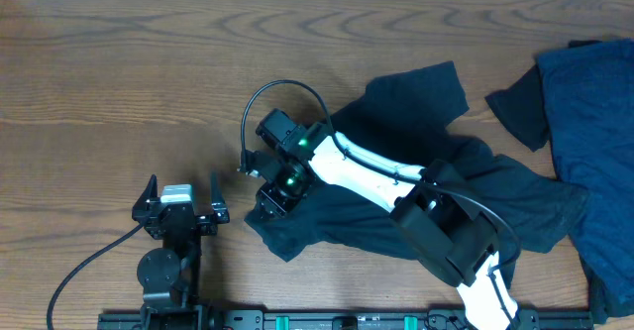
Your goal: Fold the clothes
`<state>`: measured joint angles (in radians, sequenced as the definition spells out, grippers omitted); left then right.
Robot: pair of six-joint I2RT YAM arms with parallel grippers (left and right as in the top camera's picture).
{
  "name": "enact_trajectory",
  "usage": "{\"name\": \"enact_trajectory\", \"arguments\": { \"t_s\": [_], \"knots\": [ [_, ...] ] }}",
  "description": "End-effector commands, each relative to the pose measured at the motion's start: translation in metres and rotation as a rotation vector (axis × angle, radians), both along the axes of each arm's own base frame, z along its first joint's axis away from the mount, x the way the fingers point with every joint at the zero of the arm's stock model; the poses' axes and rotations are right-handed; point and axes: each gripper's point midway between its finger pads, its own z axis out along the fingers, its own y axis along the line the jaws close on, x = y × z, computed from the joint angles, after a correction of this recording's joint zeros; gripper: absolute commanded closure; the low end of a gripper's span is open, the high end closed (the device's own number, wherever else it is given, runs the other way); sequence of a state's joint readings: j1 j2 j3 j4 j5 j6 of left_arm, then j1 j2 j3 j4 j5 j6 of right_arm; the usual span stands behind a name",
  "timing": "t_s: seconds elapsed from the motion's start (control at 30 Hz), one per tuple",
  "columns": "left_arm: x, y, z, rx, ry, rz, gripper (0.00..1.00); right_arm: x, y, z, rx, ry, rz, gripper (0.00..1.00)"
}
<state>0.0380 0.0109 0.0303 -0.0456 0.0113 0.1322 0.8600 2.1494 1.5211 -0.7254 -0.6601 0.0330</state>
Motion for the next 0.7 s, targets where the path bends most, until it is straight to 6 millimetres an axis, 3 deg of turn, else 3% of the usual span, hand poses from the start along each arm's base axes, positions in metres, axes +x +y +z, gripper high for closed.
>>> {"name": "enact_trajectory", "arguments": {
  "t_s": [0.0,0.17,0.37,0.43,0.67],
  "knots": [
    [-0.001,0.004,-0.018,0.010,0.047,0.023,0.02,0.024,-0.009,0.009,0.009,-0.022,-0.047,0.66],
    [-0.001,0.004,-0.018,0.010,0.047,0.023,0.02,0.068,-0.051,0.021,-0.025,0.010,-0.184,0.57],
    [-0.001,0.004,-0.018,0.010,0.047,0.023,0.02,0.132,-0.134,0.022,-0.110,0.000,-0.413,0.35],
    [-0.001,0.004,-0.018,0.010,0.047,0.023,0.02,0.153,-0.168,0.018,-0.146,-0.006,-0.500,0.01],
    [-0.001,0.004,-0.018,0.010,0.047,0.023,0.02,0.191,-0.250,0.016,-0.168,0.014,-0.708,0.01]
  ]
}}
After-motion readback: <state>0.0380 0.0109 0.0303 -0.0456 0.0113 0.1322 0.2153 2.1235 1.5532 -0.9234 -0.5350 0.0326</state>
